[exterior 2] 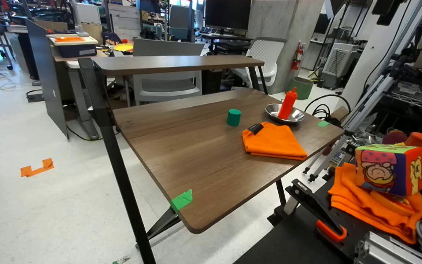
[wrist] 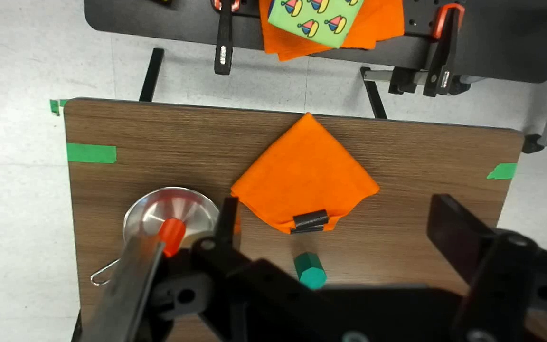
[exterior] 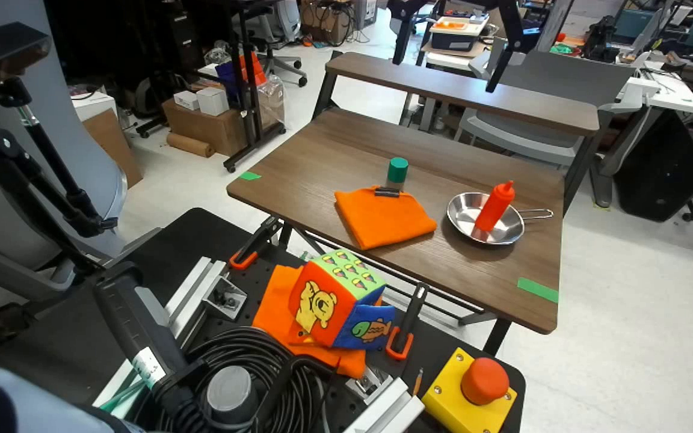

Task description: Remove the red sauce bottle from the silver pan

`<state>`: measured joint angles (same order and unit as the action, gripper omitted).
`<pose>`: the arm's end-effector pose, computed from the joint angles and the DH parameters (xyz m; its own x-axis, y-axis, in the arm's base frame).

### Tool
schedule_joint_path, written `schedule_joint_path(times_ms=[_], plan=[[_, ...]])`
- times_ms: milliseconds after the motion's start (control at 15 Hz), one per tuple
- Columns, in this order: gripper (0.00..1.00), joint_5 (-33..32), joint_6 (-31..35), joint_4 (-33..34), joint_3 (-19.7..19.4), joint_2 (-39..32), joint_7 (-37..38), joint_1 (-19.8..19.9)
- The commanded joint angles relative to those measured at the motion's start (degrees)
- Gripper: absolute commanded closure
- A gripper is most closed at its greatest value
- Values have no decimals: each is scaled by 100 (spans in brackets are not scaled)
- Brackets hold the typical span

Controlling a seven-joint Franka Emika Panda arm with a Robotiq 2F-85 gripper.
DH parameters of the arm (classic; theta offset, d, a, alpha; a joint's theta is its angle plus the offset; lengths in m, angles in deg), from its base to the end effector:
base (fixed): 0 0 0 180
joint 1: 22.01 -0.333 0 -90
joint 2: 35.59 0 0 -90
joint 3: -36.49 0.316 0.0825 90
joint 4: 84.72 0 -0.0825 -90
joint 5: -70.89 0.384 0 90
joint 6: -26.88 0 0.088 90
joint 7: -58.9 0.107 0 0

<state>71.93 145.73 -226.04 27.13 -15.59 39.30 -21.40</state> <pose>0.4177 -0.0730 0.4164 0.9852 0.1700 -0.0212 0.1677 -0.9823 -0.0830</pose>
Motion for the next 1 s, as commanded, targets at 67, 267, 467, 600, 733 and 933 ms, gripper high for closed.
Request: schedule_joint_path(times_ms=[67, 267, 467, 600, 733, 933], plan=[[0, -17, 31, 47, 61, -70, 11, 74], [0, -5, 106, 330, -4, -453, 61, 148], [0, -13, 307, 678, -46, -972, 73, 274], [0, 7, 546, 1012, -60, -1469, 95, 371], [0, 5, 866, 1378, -49, -2038, 54, 452], [0, 53, 1185, 2021, 8, -2932, 155, 584]])
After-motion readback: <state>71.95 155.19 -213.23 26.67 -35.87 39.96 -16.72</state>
